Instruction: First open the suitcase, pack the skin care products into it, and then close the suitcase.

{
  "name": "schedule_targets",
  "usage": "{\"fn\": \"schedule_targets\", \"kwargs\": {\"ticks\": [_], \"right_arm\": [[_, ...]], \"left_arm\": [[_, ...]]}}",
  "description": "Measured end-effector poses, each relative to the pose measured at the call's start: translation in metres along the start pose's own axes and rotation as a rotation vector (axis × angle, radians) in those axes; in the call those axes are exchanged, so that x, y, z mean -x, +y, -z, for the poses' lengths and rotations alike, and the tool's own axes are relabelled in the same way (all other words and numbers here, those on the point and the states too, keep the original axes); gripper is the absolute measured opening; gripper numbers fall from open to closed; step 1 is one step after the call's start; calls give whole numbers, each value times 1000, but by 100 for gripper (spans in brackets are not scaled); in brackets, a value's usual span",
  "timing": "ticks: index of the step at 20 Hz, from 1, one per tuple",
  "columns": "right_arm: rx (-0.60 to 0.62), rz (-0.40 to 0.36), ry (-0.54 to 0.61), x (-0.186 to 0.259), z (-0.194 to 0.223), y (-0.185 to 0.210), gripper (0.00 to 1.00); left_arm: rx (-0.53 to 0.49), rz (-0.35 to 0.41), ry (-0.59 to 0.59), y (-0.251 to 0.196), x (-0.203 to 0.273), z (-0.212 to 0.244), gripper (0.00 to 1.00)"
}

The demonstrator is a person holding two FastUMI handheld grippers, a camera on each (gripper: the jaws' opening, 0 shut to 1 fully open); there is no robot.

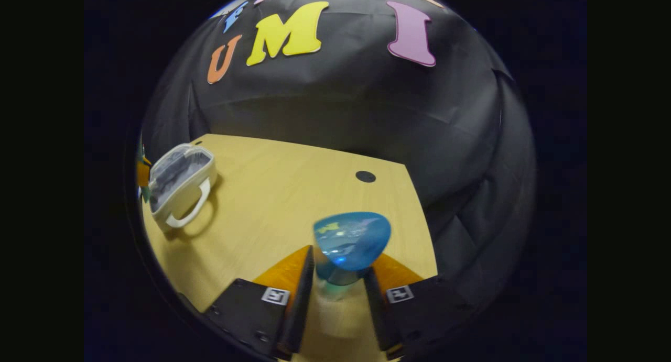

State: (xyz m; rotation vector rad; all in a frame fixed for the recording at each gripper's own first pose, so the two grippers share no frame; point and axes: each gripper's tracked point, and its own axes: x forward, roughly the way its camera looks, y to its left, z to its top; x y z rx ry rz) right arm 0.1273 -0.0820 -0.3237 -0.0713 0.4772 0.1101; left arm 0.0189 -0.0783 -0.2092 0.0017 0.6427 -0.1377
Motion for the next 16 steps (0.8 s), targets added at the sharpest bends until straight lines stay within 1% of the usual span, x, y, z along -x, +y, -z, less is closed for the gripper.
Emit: {"fn": "schedule_targets", "kwargs": {"ticks": [1,2,3,5,6,7,8,9,10,13,16], "right_arm": [[-3,4,9,-1,0,2,46],[-3,14,19,0,2,3,43],[-15,19,40,4,5,4,43],[-49,14,58,21,1,15,39],[-54,15,62,31,-1,23,41],[-64,10,62,43,-6,32,39],[-75,3,62,53,-10,42,39],[-81,0,63,64,-14,52,41],[-86,-6,64,74,-19,64,41],[-97,-16,79,104,-26,93,41],[-69,-11,79,127,-36,111,40]], "left_arm": [[-1,-3,-2,6,5,-2,47],[-5,-15,-11,16,10,-6,47],[-8,-20,-18,26,13,-10,47],[2,-29,-42,46,19,-19,47],[7,-31,-50,58,19,-21,47],[10,-43,-54,74,19,-21,47],[12,-53,-49,89,15,-20,47],[17,-60,-40,104,9,-18,47],[15,-72,-24,119,1,-13,47],[-16,-96,76,158,-29,14,47],[-21,-95,211,178,-56,56,47]]}}
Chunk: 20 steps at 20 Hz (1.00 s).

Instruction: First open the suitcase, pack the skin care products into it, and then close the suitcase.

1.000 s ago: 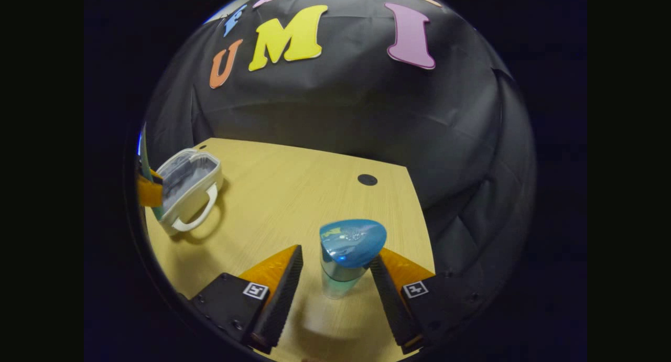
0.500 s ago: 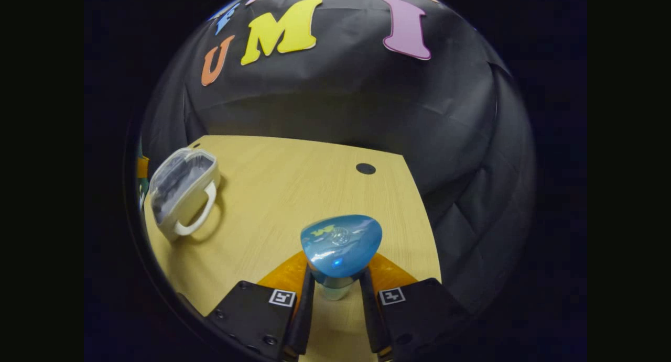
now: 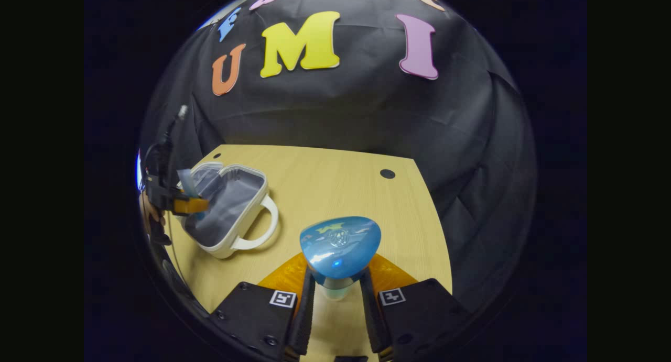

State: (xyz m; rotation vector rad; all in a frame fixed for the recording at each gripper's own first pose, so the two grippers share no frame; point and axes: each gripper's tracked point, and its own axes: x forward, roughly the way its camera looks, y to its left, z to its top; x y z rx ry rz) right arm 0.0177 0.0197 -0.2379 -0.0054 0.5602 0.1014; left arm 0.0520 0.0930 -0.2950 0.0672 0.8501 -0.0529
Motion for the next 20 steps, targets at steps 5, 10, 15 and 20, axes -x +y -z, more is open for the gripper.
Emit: {"fn": "schedule_targets", "kwargs": {"ticks": [5,10,15,20], "right_arm": [[-5,25,3,19,-12,15,40],[21,27,7,24,-21,29,40],[35,9,5,25,-29,42,40],[26,-37,12,18,-35,65,41]], "left_arm": [[-11,25,133,-2,-21,29,47],[1,-17,247,11,-39,34,53],[9,-29,312,13,-47,32,45],[-15,-34,316,12,-45,29,45]]}}
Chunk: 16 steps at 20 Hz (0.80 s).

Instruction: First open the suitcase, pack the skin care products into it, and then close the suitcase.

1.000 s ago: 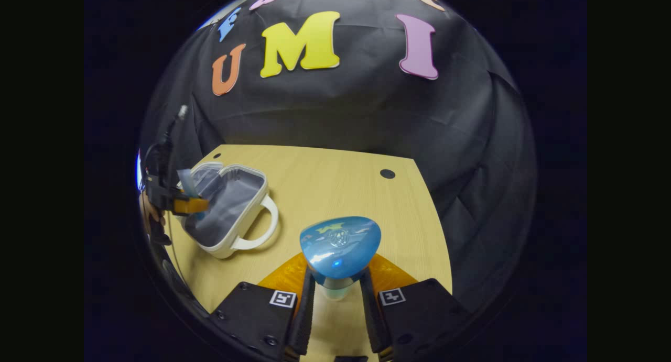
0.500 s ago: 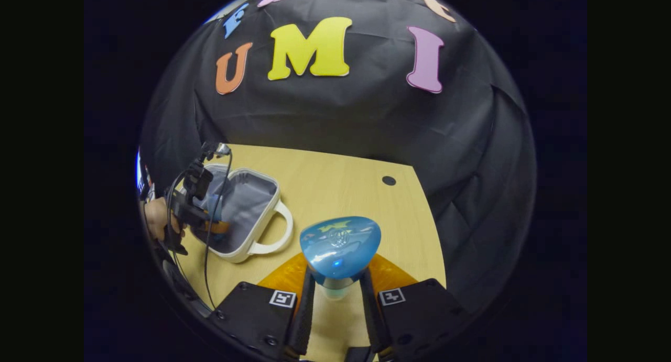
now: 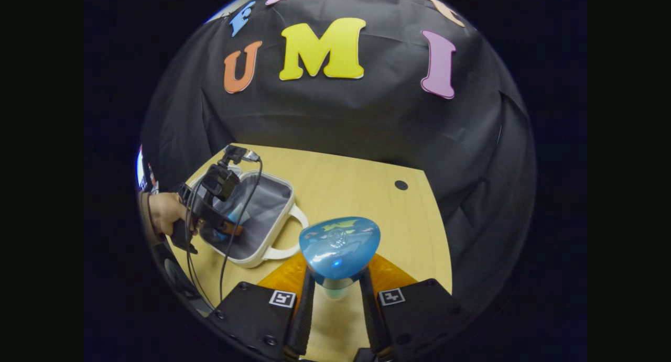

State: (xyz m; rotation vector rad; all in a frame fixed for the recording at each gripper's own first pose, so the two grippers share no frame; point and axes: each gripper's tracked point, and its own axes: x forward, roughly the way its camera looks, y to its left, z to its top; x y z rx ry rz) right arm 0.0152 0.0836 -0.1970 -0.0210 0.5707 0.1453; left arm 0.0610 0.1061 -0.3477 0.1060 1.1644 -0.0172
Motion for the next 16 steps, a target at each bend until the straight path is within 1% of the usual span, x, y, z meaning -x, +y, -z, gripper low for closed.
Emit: {"fn": "schedule_targets", "kwargs": {"ticks": [1,2,3,4,5,6,7,8,9,10,11,13,16], "right_arm": [[4,-14,-3,-3,-5,7,41],[9,-26,-6,-7,-9,14,41],[14,-40,-9,-11,-15,21,41],[16,-55,-11,-17,-21,30,41],[17,-70,-7,-22,-25,38,41],[16,-86,-4,-27,-30,46,41],[16,-100,1,-33,-36,55,40],[15,-115,6,-41,-40,65,40],[15,-129,14,-50,-44,73,41],[13,-141,25,-57,-47,84,38],[4,-147,45,-66,-46,94,40],[-23,-164,76,-80,-43,115,41],[-8,-193,126,-99,-26,150,40]], "left_arm": [[6,-8,-4,2,-2,1,45],[13,-31,0,7,1,1,57],[22,-25,-2,8,4,3,65],[41,1,-11,2,8,2,71],[51,19,-39,-1,17,0,74],[55,36,-78,-4,30,-5,84],[51,45,-130,-4,43,-10,88],[49,41,-180,-1,58,-15,89],[47,36,-236,2,76,-18,96],[47,35,-303,8,93,-24,96],[54,45,-387,11,111,-31,90],[73,33,-523,28,145,-39,89],[79,13,-711,49,194,-52,89]]}}
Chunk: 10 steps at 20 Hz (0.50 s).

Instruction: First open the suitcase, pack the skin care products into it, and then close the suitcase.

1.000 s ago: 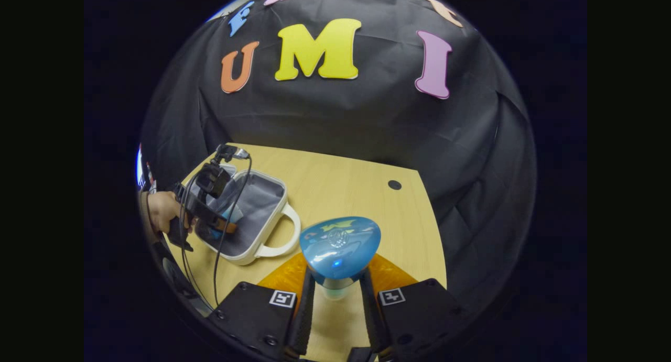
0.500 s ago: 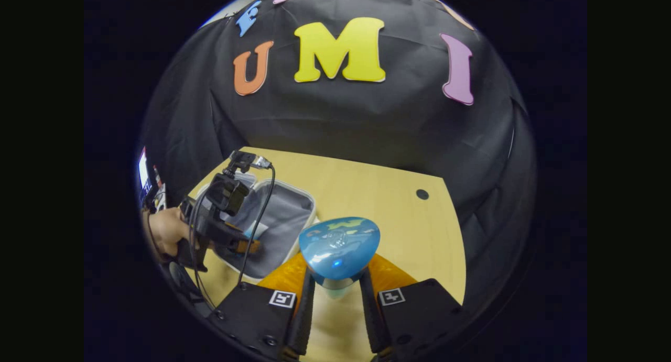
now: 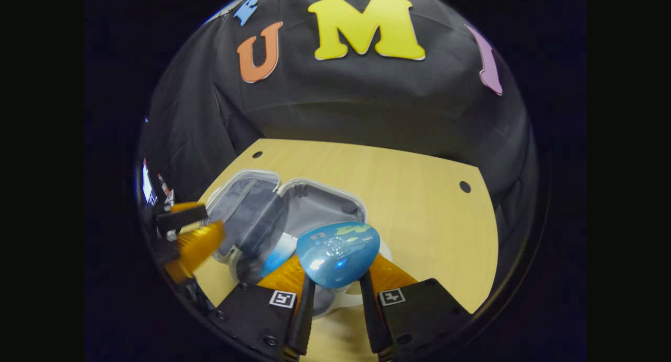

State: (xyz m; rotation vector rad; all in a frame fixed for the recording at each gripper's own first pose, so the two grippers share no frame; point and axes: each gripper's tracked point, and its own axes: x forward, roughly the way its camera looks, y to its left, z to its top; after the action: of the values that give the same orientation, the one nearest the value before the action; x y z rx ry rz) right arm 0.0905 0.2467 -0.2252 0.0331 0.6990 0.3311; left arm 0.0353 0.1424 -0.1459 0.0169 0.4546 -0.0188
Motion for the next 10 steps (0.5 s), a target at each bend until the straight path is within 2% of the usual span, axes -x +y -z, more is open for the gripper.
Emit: {"fn": "schedule_targets", "kwargs": {"ticks": [3,4,8,10], "right_arm": [[11,-23,89,-23,31,27,41],[11,-24,126,-28,45,33,40],[-14,-6,265,-42,87,48,40],[-45,9,268,-48,85,48,41]], "left_arm": [[-69,-8,-172,13,12,-42,90],[-96,-6,-213,16,16,-55,95],[-118,10,-285,20,24,-85,96],[-119,18,-308,25,24,-92,96]]}}
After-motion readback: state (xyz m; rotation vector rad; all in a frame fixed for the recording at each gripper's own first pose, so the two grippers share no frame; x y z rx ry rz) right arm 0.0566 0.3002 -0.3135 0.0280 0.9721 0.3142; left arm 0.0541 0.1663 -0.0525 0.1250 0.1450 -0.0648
